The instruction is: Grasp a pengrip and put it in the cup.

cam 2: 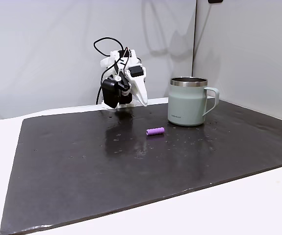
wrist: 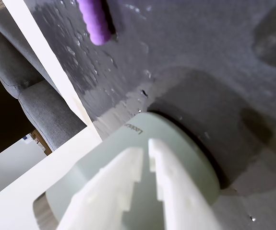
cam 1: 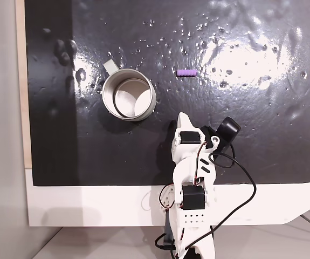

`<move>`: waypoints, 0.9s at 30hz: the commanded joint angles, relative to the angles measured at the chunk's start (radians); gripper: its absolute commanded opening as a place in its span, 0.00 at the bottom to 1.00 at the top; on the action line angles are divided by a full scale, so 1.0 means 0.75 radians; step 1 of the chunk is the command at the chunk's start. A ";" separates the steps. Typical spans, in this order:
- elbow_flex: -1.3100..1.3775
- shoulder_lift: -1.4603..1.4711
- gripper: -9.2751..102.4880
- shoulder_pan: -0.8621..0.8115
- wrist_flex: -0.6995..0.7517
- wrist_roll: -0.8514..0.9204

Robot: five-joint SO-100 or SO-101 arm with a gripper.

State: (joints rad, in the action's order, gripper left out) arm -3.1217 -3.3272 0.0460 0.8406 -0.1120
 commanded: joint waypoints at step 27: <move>1.019 0.677 0.08 0.182 0.104 0.133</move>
State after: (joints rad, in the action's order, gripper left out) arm -2.5740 -2.9637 0.1902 0.9081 -0.0460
